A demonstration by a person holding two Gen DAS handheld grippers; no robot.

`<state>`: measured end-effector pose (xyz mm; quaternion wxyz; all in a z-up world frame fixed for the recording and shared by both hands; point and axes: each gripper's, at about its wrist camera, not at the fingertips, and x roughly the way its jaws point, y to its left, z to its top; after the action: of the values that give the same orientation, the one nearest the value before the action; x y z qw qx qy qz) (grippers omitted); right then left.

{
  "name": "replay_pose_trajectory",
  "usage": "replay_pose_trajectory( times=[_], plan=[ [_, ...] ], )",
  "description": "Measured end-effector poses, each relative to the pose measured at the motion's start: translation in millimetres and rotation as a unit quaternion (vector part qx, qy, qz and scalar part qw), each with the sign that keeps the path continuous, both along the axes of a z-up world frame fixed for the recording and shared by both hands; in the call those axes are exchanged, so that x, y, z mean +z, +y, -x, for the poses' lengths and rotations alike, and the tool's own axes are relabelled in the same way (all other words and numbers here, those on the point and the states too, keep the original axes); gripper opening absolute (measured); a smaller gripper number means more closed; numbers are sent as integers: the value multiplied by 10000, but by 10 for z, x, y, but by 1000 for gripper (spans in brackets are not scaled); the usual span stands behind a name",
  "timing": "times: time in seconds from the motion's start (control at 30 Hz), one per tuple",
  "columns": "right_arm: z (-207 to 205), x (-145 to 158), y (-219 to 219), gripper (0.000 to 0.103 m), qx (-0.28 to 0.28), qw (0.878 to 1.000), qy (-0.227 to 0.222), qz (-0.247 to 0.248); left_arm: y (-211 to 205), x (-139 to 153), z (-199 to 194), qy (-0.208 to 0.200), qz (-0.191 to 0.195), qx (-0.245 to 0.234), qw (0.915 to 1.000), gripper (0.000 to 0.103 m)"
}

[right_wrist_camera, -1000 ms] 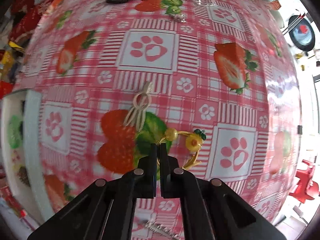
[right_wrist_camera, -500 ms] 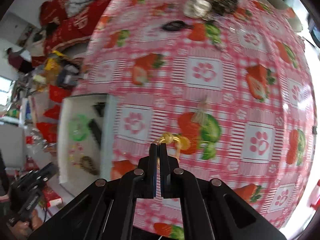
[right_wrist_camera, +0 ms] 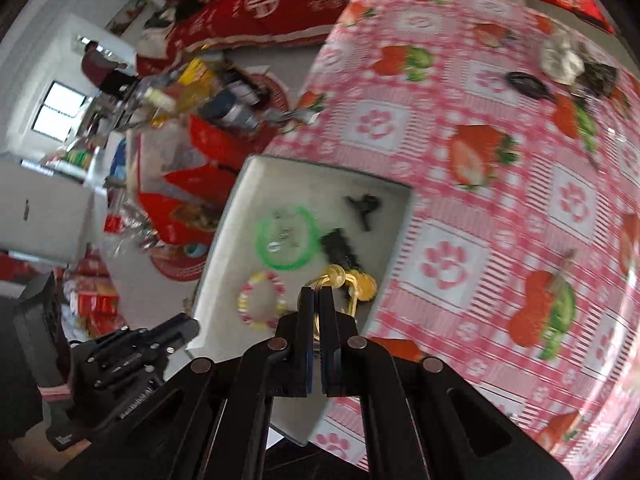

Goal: Organize jewelry
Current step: 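Carry the braided bracelet and yellow hair tie into the white tray and release both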

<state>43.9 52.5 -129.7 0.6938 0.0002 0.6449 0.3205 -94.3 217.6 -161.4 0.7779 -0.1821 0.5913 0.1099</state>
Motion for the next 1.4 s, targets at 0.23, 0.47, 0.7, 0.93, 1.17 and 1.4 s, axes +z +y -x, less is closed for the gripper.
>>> replay_pose_trajectory(
  times=[0.23, 0.47, 0.7, 0.93, 1.17, 1.4],
  plan=[
    [145, -254, 392, 2, 399, 9989, 228, 73, 38, -268, 100, 265, 15, 93, 9996, 15],
    [159, -635, 544, 2, 400, 9973, 504, 357, -27, -456, 23, 408, -183, -94, 9990, 15],
    [181, -890, 568, 3, 416, 9945, 598, 756, -62, -573, -47, 582, -347, -149, 9976, 15],
    [159, -935, 547, 29, 417, 9929, 661, 898, -77, -576, -40, 718, -556, -169, 9957, 15],
    [108, -721, 484, 52, 309, 9960, 461, 699, -87, -527, -50, 713, -576, -198, 9956, 15],
    [90, -559, 445, 56, 298, 9969, 351, 643, -124, -504, -93, 763, -553, -234, 9953, 16]
  ],
)
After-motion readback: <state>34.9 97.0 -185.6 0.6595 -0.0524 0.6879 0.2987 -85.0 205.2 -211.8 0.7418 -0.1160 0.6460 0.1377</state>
